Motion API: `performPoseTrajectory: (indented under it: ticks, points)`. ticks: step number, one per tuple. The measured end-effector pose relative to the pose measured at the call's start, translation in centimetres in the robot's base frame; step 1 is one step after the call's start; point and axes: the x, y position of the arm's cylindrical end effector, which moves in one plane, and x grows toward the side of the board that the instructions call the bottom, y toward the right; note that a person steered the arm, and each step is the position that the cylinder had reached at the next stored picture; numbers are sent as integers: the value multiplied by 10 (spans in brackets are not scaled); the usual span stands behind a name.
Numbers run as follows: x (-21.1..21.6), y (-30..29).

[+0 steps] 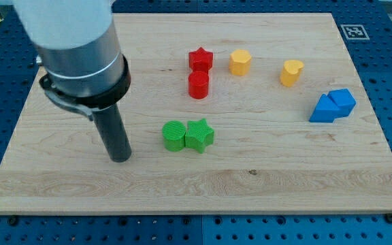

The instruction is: Place the green blocks diagonal to each other

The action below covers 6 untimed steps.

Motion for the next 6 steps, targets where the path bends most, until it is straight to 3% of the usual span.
performPoseTrajectory:
  ticks: [6]
  points:
    - [-42, 103]
